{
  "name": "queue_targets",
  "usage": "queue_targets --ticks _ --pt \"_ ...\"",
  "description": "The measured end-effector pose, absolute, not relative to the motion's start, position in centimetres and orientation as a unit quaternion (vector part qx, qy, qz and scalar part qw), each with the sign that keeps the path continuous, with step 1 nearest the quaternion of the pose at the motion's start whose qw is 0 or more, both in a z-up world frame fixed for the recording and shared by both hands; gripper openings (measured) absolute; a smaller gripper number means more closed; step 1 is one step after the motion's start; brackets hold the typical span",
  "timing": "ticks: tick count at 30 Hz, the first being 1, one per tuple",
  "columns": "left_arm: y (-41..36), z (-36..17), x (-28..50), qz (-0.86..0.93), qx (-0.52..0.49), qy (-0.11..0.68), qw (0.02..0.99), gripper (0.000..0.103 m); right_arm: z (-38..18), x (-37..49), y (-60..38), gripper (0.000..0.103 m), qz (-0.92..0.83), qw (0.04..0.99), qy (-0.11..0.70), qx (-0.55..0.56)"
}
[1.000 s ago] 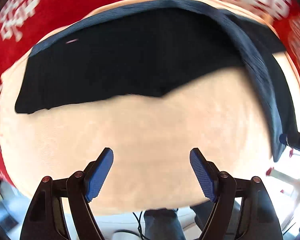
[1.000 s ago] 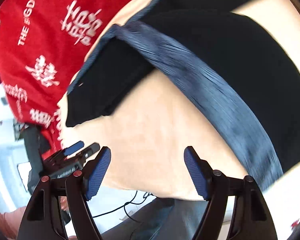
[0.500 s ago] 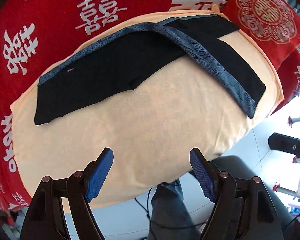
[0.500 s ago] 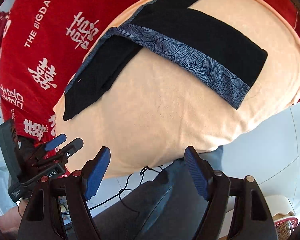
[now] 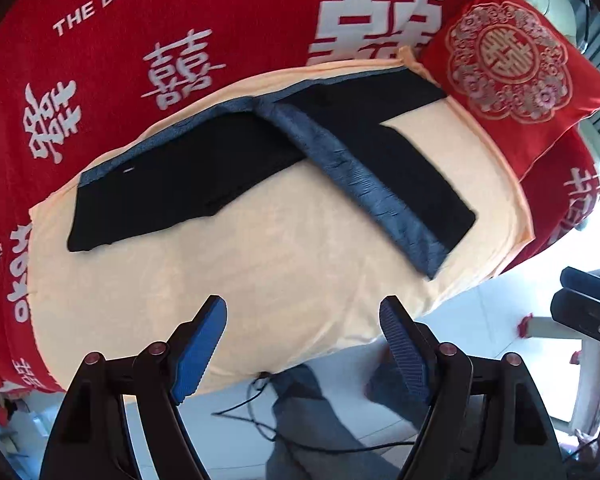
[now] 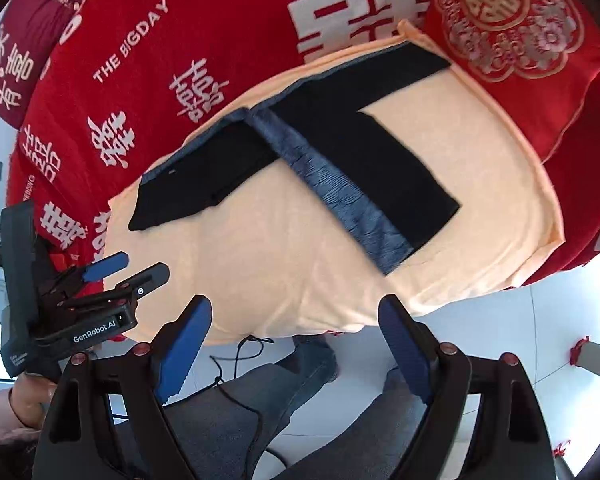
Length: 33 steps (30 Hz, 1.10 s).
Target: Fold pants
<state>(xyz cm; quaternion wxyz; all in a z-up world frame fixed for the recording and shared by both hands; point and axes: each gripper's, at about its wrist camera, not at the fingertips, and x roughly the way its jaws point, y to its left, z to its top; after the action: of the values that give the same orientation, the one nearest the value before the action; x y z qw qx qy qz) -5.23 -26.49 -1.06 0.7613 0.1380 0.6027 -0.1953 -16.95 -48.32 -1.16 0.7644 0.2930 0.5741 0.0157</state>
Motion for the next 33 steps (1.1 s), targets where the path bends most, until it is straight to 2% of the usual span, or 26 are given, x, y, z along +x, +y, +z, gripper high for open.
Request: queue_targets --ticks 5,13,21,27,33 --pt "-31.0 1.1 -8.1 -0.197 0.154 0.569 0.783 0.080 -0.5 -18.3 -54.7 0.088 0.006 0.769 0.558 0.311" --pt "-30.4 0.3 -10.7 -0.116 0.075 0.609 0.781 0.080 -1.7 -18.8 -57.0 0.088 0.061 0.756 0.582 0.292" --pt "-27.1 -1.3 -12.2 -0.047 0.045 0.638 0.767 0.080 -8.3 -20.0 -57.4 0.088 0.084 0.711 0.610 0.341" --pt "-27.4 -6.4 -10.8 -0.042 0.062 0.684 0.726 0.080 -14.7 -19.2 -55.7 0.088 0.086 0.666 0.632 0.386" --pt "-29.2 -9.3 -8.4 -0.063 0.081 0.698 0.709 0.080 -20.8 -16.3 -54.7 0.088 0.077 0.642 0.624 0.438"
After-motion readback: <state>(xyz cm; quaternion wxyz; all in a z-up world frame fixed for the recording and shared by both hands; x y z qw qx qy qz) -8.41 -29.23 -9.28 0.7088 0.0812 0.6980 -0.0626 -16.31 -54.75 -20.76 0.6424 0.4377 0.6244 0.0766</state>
